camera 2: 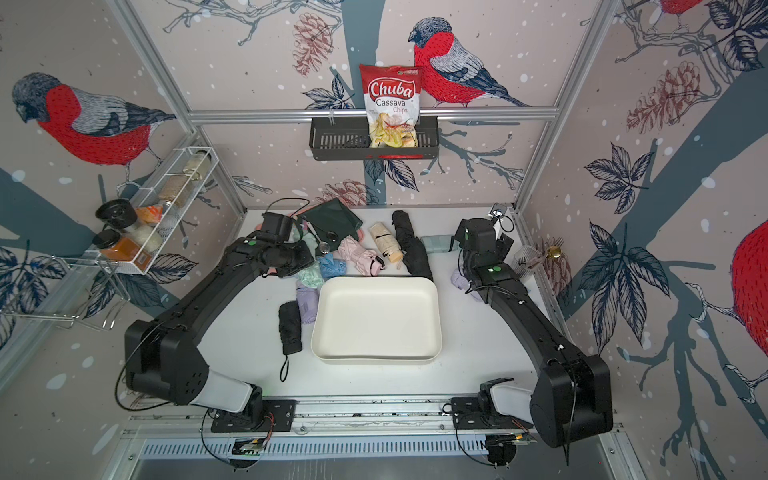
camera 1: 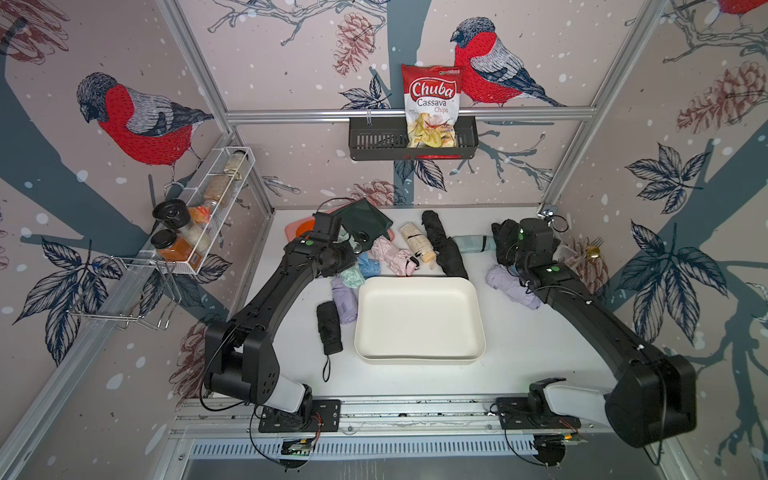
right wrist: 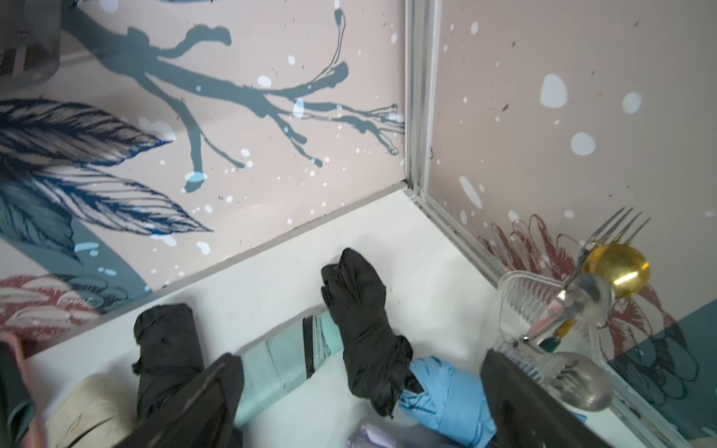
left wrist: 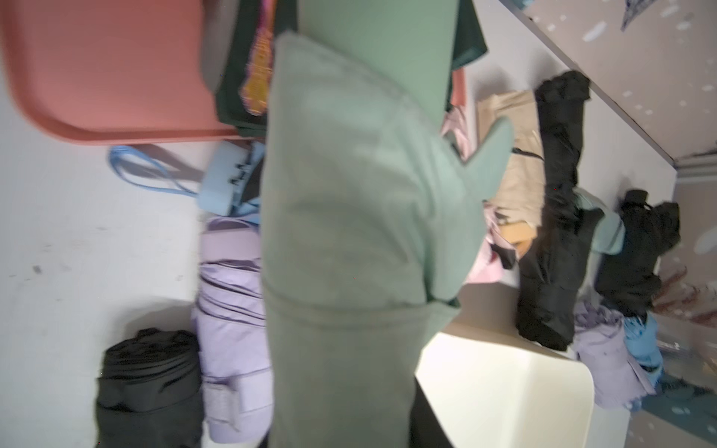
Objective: Put the umbrella into the storage box
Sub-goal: Place the umbrella in the storage box.
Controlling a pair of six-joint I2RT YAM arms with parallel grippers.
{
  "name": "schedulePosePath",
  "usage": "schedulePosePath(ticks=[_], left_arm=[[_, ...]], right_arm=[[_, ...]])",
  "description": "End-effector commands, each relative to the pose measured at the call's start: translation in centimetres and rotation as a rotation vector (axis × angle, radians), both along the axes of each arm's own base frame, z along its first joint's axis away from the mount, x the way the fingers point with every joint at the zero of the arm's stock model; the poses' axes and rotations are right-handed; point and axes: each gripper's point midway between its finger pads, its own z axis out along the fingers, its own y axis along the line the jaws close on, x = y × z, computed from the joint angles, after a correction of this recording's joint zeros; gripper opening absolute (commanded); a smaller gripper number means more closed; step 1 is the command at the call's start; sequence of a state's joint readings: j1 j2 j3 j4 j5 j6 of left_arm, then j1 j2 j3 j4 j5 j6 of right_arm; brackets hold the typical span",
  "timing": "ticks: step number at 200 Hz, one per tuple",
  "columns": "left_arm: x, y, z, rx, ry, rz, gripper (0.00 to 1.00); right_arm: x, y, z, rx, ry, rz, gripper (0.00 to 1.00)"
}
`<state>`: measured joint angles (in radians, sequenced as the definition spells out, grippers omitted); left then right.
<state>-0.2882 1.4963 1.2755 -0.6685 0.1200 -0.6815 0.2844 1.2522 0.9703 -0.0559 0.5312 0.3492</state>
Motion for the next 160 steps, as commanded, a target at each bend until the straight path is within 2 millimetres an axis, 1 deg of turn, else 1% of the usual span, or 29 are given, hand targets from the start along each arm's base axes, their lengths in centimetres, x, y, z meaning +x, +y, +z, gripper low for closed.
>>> schedulePosePath(ticks=[1,17,37,56,74,107,143,160], left_arm=[[0.7,-4.4,2.2,-0.108,-0.080,-0.069,0.00],[0.0,-7.7,2.8,-0.157,-0.110,-0.155,0.00],[-1.2,-11.2,3.3,-0.198,-0.139,-0.250,0.00],[-2.4,-13.8,3.3,-0.215,-0.154,-0.316,0.00],[-3.7,-15.9,2.5,-0.243,-0.154,-0.363,0.00],[-5.9,-18.4,1.0,-0.285,-0.170,-0.418,0.00],[-7.6,-20.2,0.7,-0.331,-0.218,-0.472,0.00],[-8.2,-21.4,0.6,-0.365,-0.230,-0.491,0.00]], right_arm=[[-1.5,2.0,-1.8,0.123,0.093,0.095,1.00],[-2.2,2.6,-2.5,0.156,0.119,0.124,1.00],[-3.2,3.1,-3.2,0.182,0.139,0.160,0.99],[-4.0,3.6,-4.4,0.214,0.167,0.191,0.98],[-4.7,4.5,-5.5,0.243,0.200,0.237,0.96],[-5.9,5.2,-7.3,0.258,0.252,0.275,0.93],[-7.0,6.2,-8.4,0.286,0.259,0.315,0.88],[-7.5,6.8,-9.2,0.290,0.279,0.331,0.85]])
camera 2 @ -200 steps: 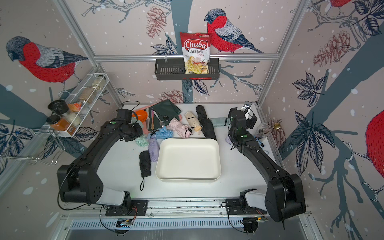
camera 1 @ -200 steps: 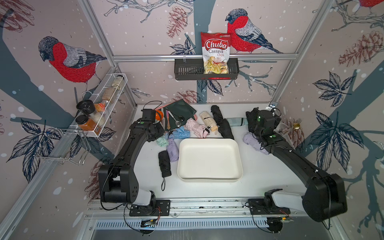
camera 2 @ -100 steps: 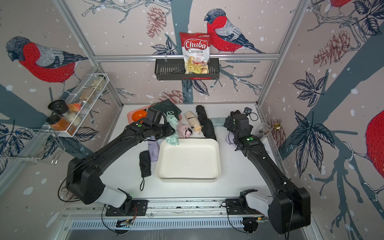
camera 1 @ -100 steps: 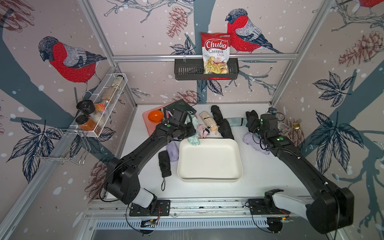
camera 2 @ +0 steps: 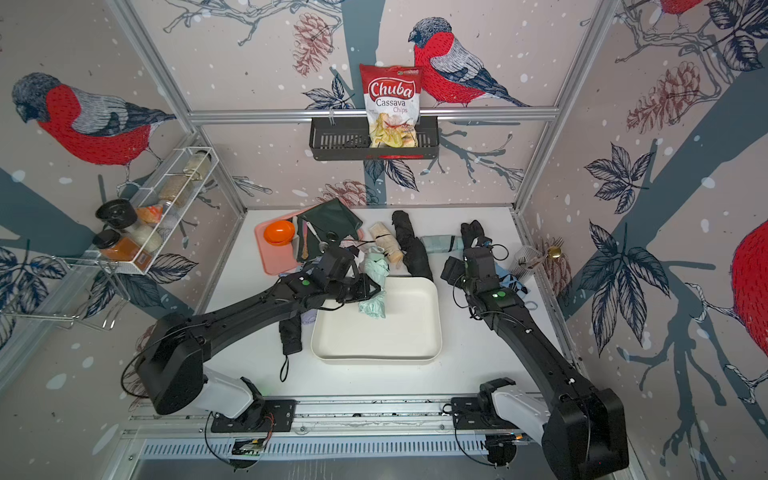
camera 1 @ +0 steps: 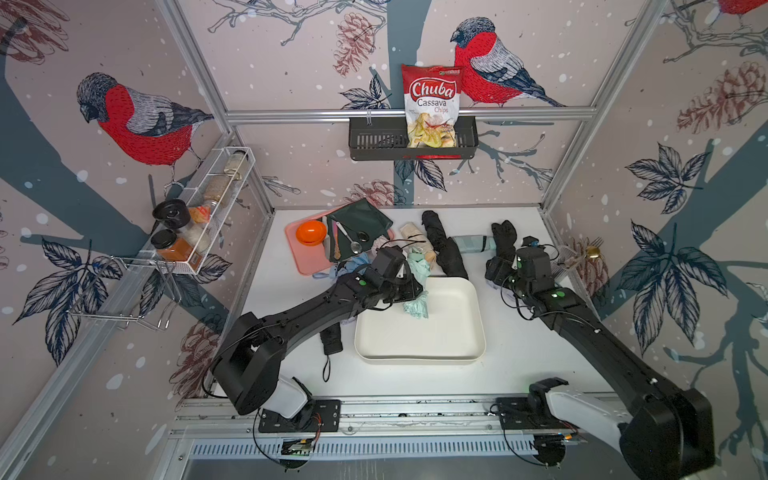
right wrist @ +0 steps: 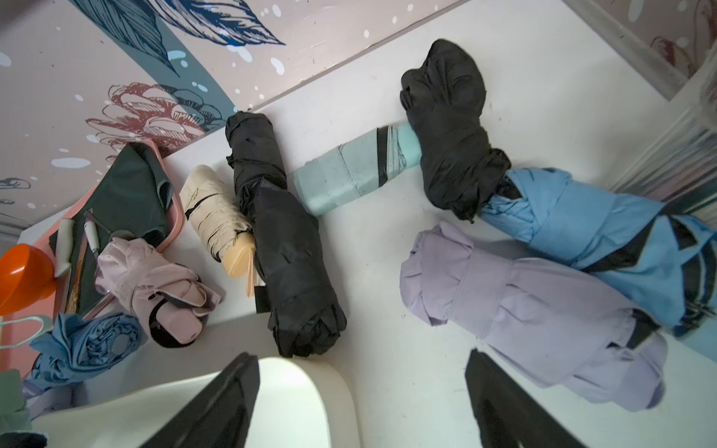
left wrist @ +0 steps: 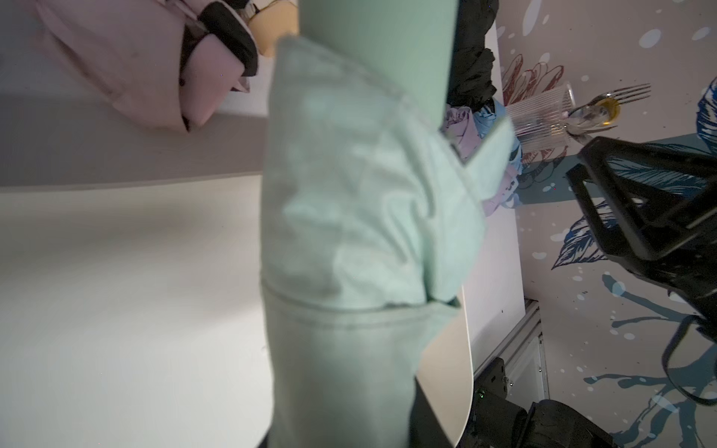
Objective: Put the umbrella into the storage box
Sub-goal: Place the umbrella in the storage box.
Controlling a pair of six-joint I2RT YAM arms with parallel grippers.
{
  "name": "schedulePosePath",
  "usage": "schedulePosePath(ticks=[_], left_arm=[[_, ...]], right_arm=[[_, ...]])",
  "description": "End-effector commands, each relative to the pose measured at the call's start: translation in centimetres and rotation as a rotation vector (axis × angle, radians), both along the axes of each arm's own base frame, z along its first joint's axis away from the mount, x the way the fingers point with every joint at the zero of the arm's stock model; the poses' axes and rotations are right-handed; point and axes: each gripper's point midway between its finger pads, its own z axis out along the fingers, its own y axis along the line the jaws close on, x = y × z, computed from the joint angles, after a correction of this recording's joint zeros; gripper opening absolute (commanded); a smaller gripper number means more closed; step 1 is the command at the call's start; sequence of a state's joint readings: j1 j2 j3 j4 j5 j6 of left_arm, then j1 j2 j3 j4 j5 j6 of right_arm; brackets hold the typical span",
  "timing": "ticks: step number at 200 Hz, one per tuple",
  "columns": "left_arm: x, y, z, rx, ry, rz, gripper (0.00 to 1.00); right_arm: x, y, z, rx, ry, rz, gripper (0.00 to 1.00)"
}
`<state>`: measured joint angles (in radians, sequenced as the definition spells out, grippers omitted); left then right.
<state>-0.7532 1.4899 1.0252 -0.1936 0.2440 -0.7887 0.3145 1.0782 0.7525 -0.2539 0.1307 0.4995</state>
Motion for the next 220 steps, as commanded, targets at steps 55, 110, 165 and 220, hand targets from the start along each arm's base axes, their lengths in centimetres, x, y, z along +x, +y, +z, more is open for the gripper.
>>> schedulePosePath(ticks=[55,110,165,220], left_arm=[[-2.8,-6.9,1.1,-0.228,-0.034,-0.102,0.00],[-6.3,-9.2,-1.9,-0.182,0.022,-0.193,0.00],[-7.9,-11.3,-4.6,-0.144,0.067,-0.186,0.00],[-7.7,-13.2,-6.6,-0.099,0.089,-0.152,0.34]], right_arm=[[-2.1,2.0,-2.3,0.041,0.069,0.053,0.79],[-4.1,0.8,-3.4,0.016,0.090,0.039,0.79],[-6.2,1.3,-4.4,0.070,0.110,0.085,0.79],[-7.6,1.6,-5.6,0.092,0.131,0.122,0.78]])
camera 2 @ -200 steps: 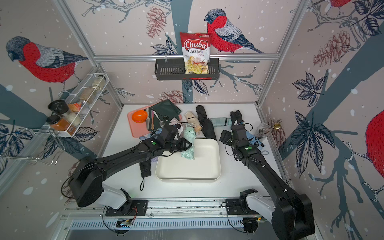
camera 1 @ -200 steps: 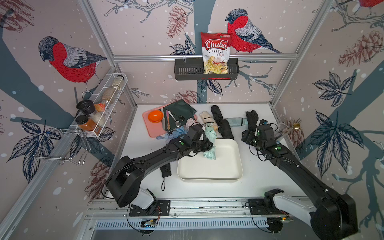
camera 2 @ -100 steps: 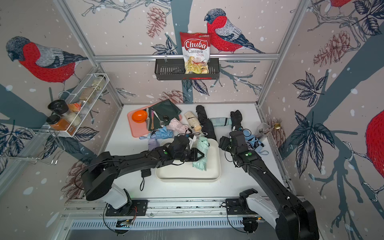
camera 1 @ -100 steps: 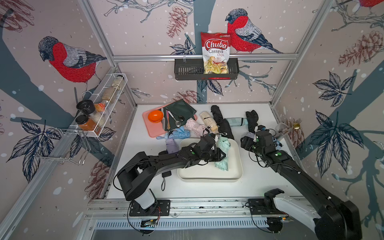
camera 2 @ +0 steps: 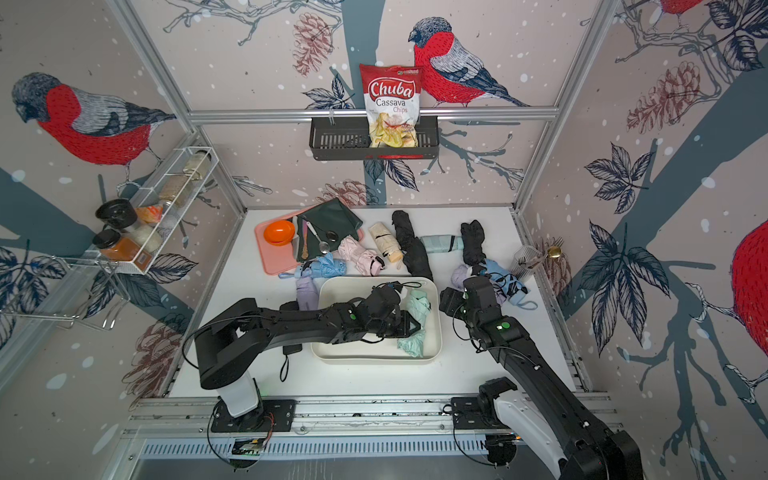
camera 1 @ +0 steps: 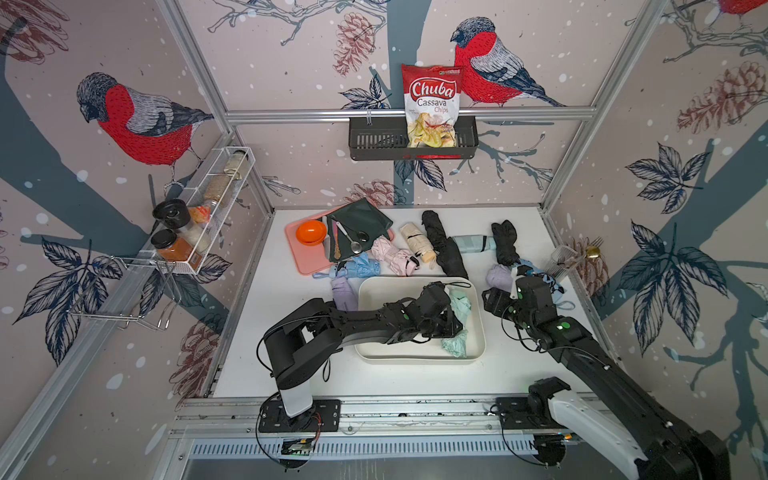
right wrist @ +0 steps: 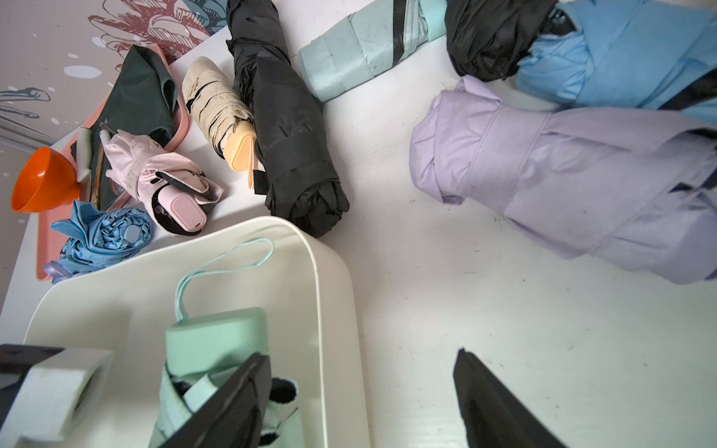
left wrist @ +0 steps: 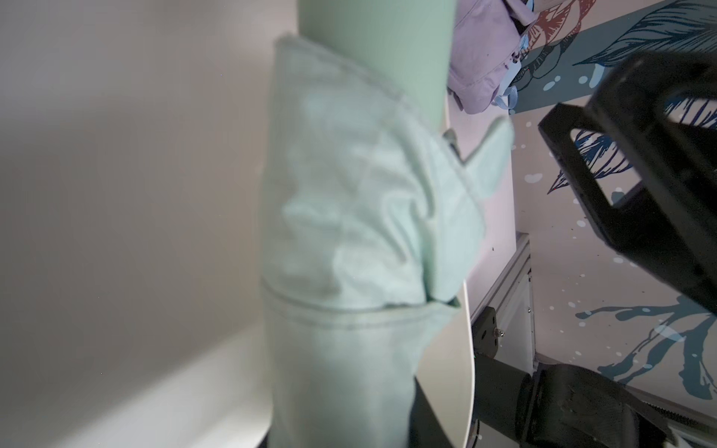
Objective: Put the umbrella into the storage box
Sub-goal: Place the umbrella in the storage box.
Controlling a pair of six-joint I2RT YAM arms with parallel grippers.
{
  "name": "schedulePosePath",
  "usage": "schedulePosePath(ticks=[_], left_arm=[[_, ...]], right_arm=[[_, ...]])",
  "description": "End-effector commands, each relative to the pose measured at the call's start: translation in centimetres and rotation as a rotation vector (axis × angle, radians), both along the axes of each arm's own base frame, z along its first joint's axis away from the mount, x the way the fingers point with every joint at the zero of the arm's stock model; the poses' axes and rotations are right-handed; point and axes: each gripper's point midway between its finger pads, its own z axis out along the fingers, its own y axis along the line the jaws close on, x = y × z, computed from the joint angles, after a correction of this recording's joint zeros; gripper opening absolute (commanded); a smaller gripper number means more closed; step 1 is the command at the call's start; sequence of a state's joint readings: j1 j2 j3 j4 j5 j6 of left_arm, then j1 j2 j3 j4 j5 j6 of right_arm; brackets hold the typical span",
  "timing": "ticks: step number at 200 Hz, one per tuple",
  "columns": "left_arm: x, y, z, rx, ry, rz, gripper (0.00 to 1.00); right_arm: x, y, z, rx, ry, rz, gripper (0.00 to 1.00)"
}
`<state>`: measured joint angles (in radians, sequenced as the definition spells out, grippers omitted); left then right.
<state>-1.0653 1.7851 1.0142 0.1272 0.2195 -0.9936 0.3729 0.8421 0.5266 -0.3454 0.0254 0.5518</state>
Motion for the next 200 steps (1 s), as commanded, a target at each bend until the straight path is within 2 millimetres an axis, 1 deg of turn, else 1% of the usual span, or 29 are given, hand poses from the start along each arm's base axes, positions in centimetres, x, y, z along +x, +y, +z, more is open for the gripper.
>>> schedulePosePath(ticks=[1,11,31,44,67,73,84,94,113,140,149,165,172,182,200], left_arm=[[0.5,-1.9,0.8,-0.045,-0.029,0.010,0.34],[0.2,-2.3,0.3,-0.041,-0.016,0.000,0.35],[-0.4,-3.1,-0.1,-0.048,0.006,-0.024,0.41],[-0.6,-3.2,-0.2,-0.044,0.008,-0.026,0.50],[-0.7,-2.9,-0.1,-0.034,0.004,-0.016,0.76],[-0.7,-2.7,0.0,-0.034,0.001,-0.015,0.79],[-0.7,-2.6,0.2,-0.035,-0.006,-0.015,0.81],[-0.7,-2.6,0.5,-0.041,-0.016,-0.022,0.78],[-0.8,-2.8,0.8,-0.046,-0.025,-0.038,0.64],[-1.1,-3.2,0.8,-0.048,-0.025,-0.073,0.50],[-1.2,-3.2,0.4,-0.033,-0.017,-0.084,0.44],[-1.5,-2.9,-0.4,-0.014,0.002,-0.093,0.29],[-1.7,-2.7,-0.8,-0.009,0.015,-0.099,0.26],[-1.9,-2.5,-1.2,-0.009,0.029,-0.109,0.24],[-2.3,-2.4,-1.4,-0.011,0.039,-0.141,0.25]], right_arm=[[-0.7,0.3,-0.7,0.016,0.023,0.017,0.78],[-0.8,0.3,-1.0,0.018,0.026,0.021,0.77],[-1.0,0.6,-1.3,0.024,0.036,0.033,0.76],[-1.0,0.6,-1.4,0.025,0.039,0.036,0.75],[-1.0,0.8,-1.6,0.027,0.047,0.047,0.73],[-1.0,0.9,-1.7,0.028,0.049,0.049,0.72],[-1.0,0.9,-1.8,0.028,0.052,0.051,0.71],[-1.0,0.9,-1.8,0.027,0.052,0.050,0.71],[-0.9,0.8,-1.8,0.021,0.053,0.045,0.71],[-0.8,0.6,-1.9,0.014,0.058,0.034,0.70],[-0.8,0.6,-2.0,0.013,0.059,0.031,0.70],[-0.8,0.5,-2.1,0.010,0.063,0.024,0.69],[-0.8,0.4,-2.2,0.009,0.067,0.020,0.69],[-0.8,0.4,-2.2,0.008,0.068,0.016,0.69],[-0.8,0.2,-2.3,0.003,0.069,0.008,0.69]])
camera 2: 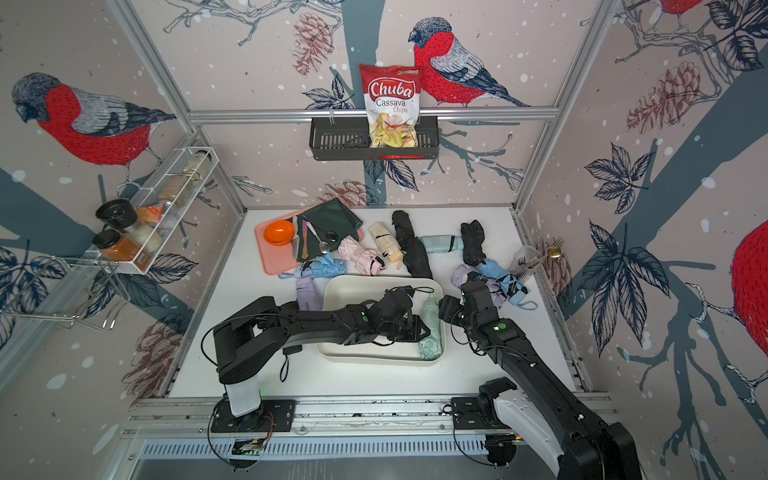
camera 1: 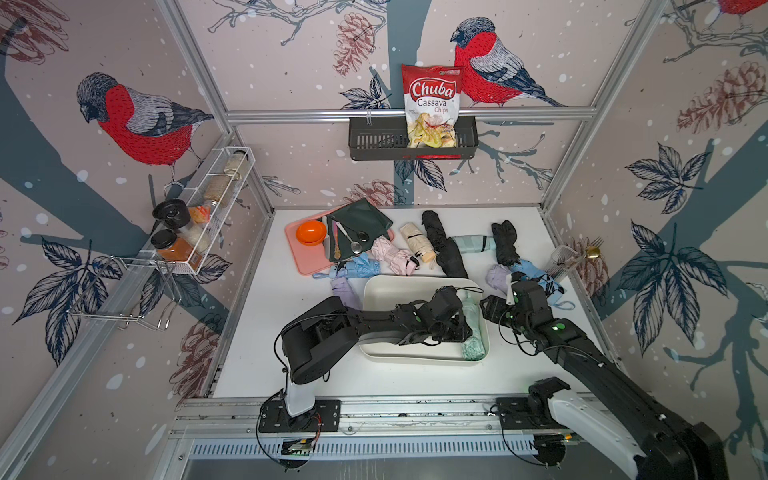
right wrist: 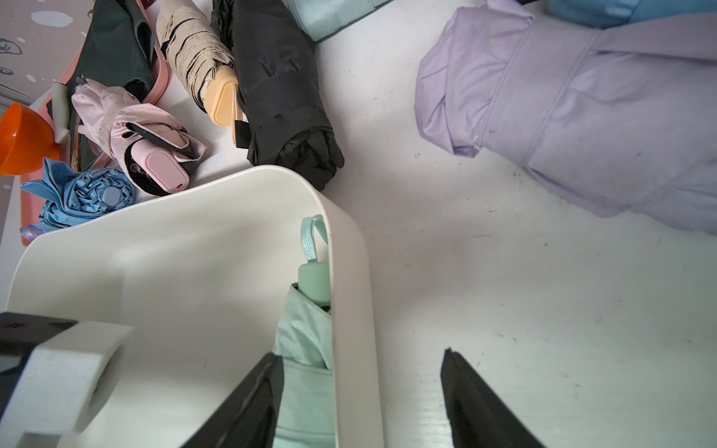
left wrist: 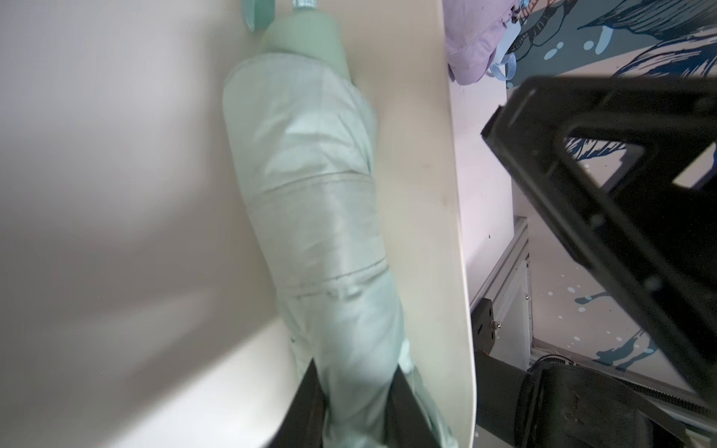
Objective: Put the umbrella into the storage box
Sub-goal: Place the umbrella in the storage box.
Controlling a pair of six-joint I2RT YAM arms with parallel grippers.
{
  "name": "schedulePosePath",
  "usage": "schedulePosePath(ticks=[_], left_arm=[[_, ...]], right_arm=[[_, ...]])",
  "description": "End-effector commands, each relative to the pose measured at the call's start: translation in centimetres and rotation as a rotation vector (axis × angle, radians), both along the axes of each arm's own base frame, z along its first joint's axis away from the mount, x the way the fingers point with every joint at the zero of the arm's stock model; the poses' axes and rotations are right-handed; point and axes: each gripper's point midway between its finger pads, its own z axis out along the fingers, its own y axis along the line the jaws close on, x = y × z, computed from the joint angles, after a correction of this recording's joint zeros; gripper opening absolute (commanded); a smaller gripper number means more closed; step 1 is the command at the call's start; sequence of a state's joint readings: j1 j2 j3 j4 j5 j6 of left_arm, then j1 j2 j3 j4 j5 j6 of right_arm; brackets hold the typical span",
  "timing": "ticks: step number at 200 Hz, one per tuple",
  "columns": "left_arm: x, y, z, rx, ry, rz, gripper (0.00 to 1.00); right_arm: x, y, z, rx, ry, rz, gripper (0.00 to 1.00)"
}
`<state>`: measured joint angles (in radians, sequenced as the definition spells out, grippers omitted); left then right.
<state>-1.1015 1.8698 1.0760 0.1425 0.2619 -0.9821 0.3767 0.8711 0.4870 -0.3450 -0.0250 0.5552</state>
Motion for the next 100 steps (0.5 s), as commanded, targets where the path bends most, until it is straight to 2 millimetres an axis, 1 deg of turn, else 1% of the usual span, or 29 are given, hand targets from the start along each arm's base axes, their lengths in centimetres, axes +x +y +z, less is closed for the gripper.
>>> schedulePosePath(ticks=[1,5,18,24,37,59,70,85,100], left_arm=[[-0.8,0.1,-0.4,-0.005,0.019,-0.068,0.25],[-0.8,0.1,-0.4,-0.002,0.018,-0.072,0.27],[-0.7,0.2,-0.3,-0.002,0.009,-0.078,0.38],[-0.5,0.3,-0.1,-0.007,0.003,-0.077,0.44],[-0.2,0.4,0.4,-0.015,-0.016,-0.081,0.63],[0.3,0.8,1.3,-0.014,-0.060,-0.094,0.82],[0.6,1.0,1.6,-0.014,-0.082,-0.098,0.90],[0.9,1.5,1.9,-0.008,-0.105,-0.092,0.98],[1.6,2.2,2.2,-0.001,-0.120,-0.073,0.98]], right_arm=[[0.3,-0.4,0.1,-0.008,-0.009,-0.029,0.69],[0.3,-0.5,0.1,-0.009,-0.009,-0.032,0.69],[0.5,-0.7,0.3,-0.020,-0.015,-0.044,0.69],[0.7,-0.8,0.5,-0.027,-0.019,-0.049,0.69],[1.1,-1.1,1.1,-0.046,-0.030,-0.064,0.69],[2.1,-1.7,2.2,-0.070,-0.054,-0.091,0.70],[2.6,-2.0,2.8,-0.079,-0.067,-0.106,0.71],[3.3,-2.5,3.5,-0.087,-0.080,-0.126,0.71],[3.8,-3.0,4.1,-0.092,-0.087,-0.140,0.71]])
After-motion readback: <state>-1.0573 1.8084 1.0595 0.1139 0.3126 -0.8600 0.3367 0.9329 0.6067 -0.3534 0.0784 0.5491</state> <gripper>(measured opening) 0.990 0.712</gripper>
